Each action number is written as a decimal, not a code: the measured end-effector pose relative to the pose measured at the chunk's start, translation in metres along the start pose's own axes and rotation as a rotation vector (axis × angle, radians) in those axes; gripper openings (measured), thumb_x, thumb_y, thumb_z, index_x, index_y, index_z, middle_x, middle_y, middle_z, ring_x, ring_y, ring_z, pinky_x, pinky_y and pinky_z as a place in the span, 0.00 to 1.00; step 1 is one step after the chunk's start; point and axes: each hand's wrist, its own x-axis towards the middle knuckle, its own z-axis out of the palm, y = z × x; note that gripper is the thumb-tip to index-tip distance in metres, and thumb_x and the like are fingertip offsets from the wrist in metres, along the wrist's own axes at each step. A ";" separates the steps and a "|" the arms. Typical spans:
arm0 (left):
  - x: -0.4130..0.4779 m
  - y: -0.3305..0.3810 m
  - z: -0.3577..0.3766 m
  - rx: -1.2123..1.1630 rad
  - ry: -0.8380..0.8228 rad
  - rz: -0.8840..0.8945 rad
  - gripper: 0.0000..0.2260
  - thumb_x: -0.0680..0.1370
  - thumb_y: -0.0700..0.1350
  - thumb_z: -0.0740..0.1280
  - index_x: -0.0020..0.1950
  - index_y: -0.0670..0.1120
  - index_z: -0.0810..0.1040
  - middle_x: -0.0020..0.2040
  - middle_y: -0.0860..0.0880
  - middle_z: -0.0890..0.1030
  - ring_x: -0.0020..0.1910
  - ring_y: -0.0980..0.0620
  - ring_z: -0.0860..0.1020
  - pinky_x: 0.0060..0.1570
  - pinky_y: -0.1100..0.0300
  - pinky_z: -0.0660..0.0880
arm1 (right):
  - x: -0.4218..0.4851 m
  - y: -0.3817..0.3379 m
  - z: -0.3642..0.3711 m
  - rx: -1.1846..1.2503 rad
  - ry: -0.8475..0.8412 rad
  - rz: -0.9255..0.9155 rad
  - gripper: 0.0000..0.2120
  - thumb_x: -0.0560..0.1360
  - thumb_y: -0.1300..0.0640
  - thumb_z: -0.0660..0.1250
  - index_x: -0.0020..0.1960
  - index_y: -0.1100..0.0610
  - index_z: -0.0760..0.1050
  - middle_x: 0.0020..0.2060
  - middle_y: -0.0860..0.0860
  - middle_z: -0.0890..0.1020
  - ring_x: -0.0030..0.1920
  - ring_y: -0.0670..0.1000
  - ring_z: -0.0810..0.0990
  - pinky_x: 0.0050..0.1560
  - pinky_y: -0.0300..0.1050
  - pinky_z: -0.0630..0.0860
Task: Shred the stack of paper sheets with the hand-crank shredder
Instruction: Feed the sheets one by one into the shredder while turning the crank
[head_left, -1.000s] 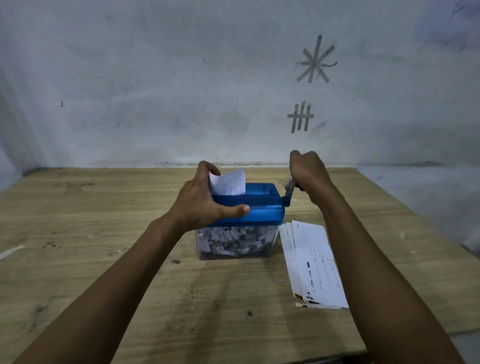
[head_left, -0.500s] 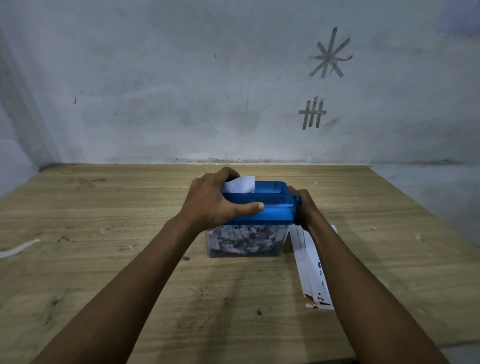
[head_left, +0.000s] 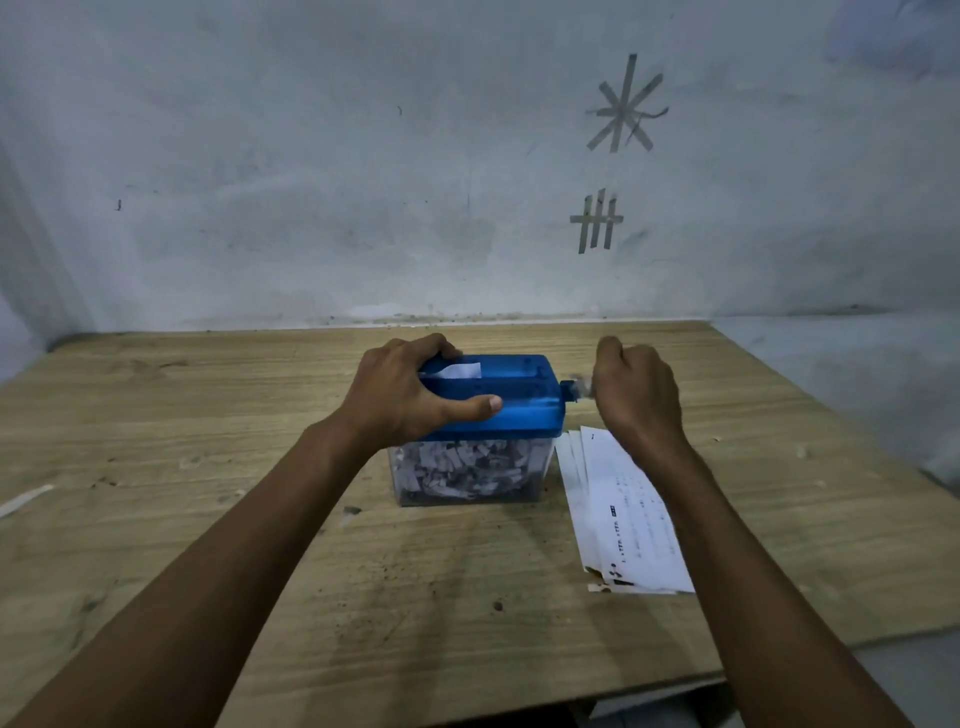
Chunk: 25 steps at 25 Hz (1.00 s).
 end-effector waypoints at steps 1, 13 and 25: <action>0.000 0.000 -0.001 -0.016 -0.020 -0.003 0.34 0.61 0.78 0.68 0.56 0.56 0.79 0.50 0.56 0.81 0.49 0.54 0.78 0.50 0.56 0.76 | 0.012 -0.008 0.002 0.020 0.008 0.011 0.24 0.84 0.53 0.53 0.31 0.59 0.66 0.27 0.51 0.71 0.29 0.50 0.68 0.32 0.46 0.63; -0.007 0.003 0.002 -0.079 0.035 -0.009 0.37 0.58 0.77 0.70 0.58 0.54 0.79 0.51 0.57 0.79 0.51 0.56 0.77 0.53 0.58 0.78 | 0.089 0.029 0.075 0.219 -0.323 0.259 0.13 0.80 0.55 0.56 0.37 0.57 0.68 0.32 0.54 0.72 0.31 0.52 0.70 0.32 0.41 0.65; -0.005 0.002 0.005 -0.033 0.057 -0.039 0.38 0.59 0.79 0.68 0.57 0.53 0.80 0.51 0.56 0.82 0.50 0.55 0.80 0.55 0.51 0.79 | -0.014 0.061 0.021 0.084 -0.229 0.005 0.21 0.83 0.53 0.55 0.32 0.57 0.68 0.25 0.52 0.68 0.25 0.48 0.64 0.29 0.42 0.61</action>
